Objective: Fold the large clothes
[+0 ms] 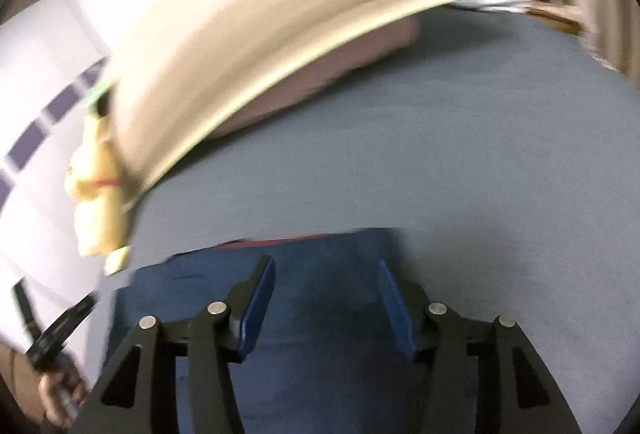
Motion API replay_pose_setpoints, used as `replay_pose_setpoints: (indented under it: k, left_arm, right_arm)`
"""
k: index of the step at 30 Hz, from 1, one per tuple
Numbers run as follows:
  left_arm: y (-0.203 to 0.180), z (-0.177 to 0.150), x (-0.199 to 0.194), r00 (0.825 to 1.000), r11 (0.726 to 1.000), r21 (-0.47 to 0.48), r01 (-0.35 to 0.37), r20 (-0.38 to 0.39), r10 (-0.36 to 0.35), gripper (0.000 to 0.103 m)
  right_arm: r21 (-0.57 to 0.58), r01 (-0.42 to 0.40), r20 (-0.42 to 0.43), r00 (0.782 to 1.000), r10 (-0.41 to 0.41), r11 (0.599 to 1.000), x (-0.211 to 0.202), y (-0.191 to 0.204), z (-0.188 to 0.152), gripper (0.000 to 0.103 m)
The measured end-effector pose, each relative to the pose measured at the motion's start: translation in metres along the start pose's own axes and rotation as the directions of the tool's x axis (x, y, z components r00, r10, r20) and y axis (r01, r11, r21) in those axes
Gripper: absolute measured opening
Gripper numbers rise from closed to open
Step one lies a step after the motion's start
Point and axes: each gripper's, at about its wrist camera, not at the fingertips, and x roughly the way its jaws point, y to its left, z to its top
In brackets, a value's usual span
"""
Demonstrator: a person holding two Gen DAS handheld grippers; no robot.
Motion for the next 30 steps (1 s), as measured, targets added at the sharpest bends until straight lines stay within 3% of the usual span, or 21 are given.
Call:
replay_pose_setpoints:
  k: [3,5,9,12,13,15,16,18,21,23,26,30]
  left_arm:
    - [-0.009,-0.005,0.029,0.997,0.999,-0.015,0.029,-0.074,-0.031,0.055]
    - [-0.002,-0.009,0.066,0.982,0.996,-0.005,-0.087,-0.168,0.085,0.056]
    - [0.016,-0.002,0.062,0.982,0.992,-0.067,-0.11,-0.164,0.098,0.057]
    - [0.033,-0.002,0.024,0.991,0.991,-0.098,-0.096,-0.107,0.085,0.057]
    - [0.041,-0.008,0.003,0.994,0.991,-0.109,-0.078,-0.079,0.07,0.057]
    - [0.056,-0.027,-0.035,0.999,0.989,-0.142,-0.041,-0.032,0.037,0.062]
    - [0.063,-0.036,-0.047,1.0,0.987,-0.158,-0.026,-0.015,0.024,0.07]
    - [0.078,-0.069,-0.082,1.0,0.981,-0.195,0.006,0.014,-0.003,0.073]
    - [0.098,-0.11,-0.106,0.999,0.957,-0.289,0.031,0.023,-0.025,0.08]
    - [0.104,-0.136,-0.11,0.999,0.93,-0.366,0.043,0.015,-0.04,0.08]
    - [0.105,-0.16,-0.101,0.996,0.894,-0.444,0.056,-0.039,-0.081,0.08]
    - [0.094,-0.167,-0.093,0.995,0.894,-0.445,0.055,-0.048,-0.085,0.08]
  right_arm:
    - [0.016,-0.024,-0.092,0.995,0.026,1.0,0.033,0.004,0.0,0.064]
    - [0.07,0.023,-0.159,0.987,-0.011,0.997,0.057,-0.013,-0.003,0.064]
    - [0.197,0.009,-0.122,0.992,0.015,0.98,0.036,-0.038,-0.005,0.07]
    - [0.179,-0.036,-0.021,0.999,0.04,0.983,-0.018,-0.038,-0.009,0.076]
    - [0.191,-0.061,0.017,0.998,0.058,0.98,-0.041,-0.04,-0.017,0.083]
    - [0.23,-0.095,0.097,0.993,0.074,0.969,-0.091,-0.043,-0.05,0.089]
    - [0.255,-0.106,0.129,0.989,0.075,0.961,-0.113,-0.048,-0.07,0.09]
    - [0.318,-0.146,0.173,0.98,0.094,0.937,-0.152,-0.058,-0.116,0.093]
    - [0.437,-0.163,0.194,0.977,0.084,0.885,-0.181,-0.074,-0.189,0.096]
    - [0.501,-0.168,0.174,0.981,0.092,0.849,-0.175,-0.082,-0.22,0.097]
    - [0.556,-0.204,0.138,0.979,0.153,0.806,-0.15,-0.085,-0.23,0.097]
    - [0.581,-0.202,0.09,0.979,0.184,0.789,-0.109,-0.082,-0.227,0.096]
